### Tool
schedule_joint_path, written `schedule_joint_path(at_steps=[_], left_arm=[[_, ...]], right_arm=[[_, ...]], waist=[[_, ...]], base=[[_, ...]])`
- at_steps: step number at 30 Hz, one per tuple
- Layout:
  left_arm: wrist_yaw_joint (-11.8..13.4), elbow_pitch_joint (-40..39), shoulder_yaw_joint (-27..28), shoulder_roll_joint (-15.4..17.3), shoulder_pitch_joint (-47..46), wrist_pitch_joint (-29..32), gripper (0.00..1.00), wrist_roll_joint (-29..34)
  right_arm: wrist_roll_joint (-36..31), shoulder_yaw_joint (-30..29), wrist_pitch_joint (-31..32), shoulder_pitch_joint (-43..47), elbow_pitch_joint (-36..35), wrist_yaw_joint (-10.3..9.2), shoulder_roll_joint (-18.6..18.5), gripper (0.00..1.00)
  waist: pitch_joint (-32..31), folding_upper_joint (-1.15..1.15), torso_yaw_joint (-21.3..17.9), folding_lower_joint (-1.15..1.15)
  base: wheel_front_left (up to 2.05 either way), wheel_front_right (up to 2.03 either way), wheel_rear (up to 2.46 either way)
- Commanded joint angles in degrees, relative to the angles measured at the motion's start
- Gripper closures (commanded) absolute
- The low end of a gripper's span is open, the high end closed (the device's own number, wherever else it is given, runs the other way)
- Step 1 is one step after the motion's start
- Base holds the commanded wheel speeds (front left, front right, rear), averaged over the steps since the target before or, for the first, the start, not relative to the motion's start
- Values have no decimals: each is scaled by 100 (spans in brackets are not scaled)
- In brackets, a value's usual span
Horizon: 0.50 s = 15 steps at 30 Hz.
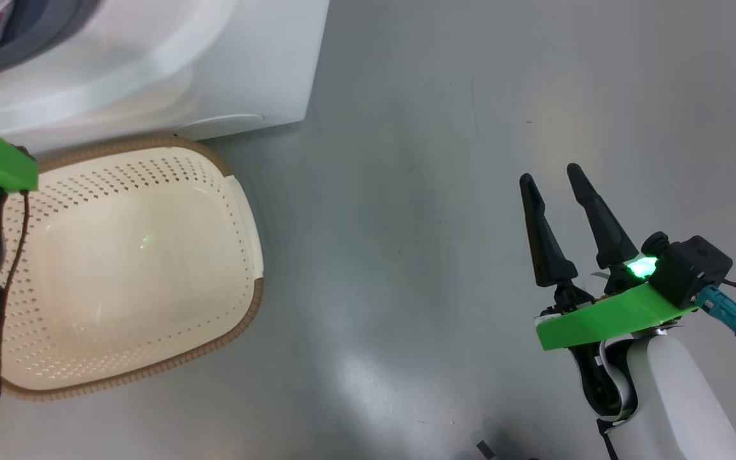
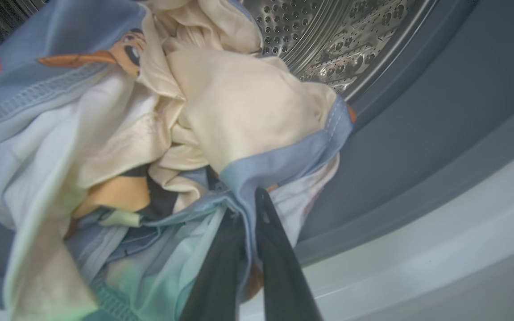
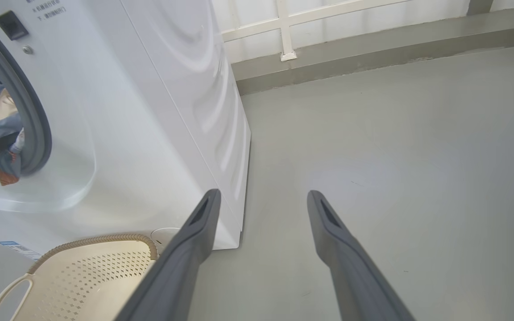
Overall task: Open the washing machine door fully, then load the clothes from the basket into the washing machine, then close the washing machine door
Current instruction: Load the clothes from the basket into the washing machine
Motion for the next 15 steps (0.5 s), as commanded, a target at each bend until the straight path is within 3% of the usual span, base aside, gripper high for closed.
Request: schedule_joint_path(at_steps=[1,15], left_arm=[[-9,-78,104,305,-92,-29,100,-34],[-9,544,198,826,-971,-29,100,-20]], right_arm=[[22,117,-27,68,-138,9,27,0],[192,208,-27,0,-205,9,28,0]], waist=[[4,0,2,0],[195,0,-175,0]], base=[[0,0,0],[0,0,0]])
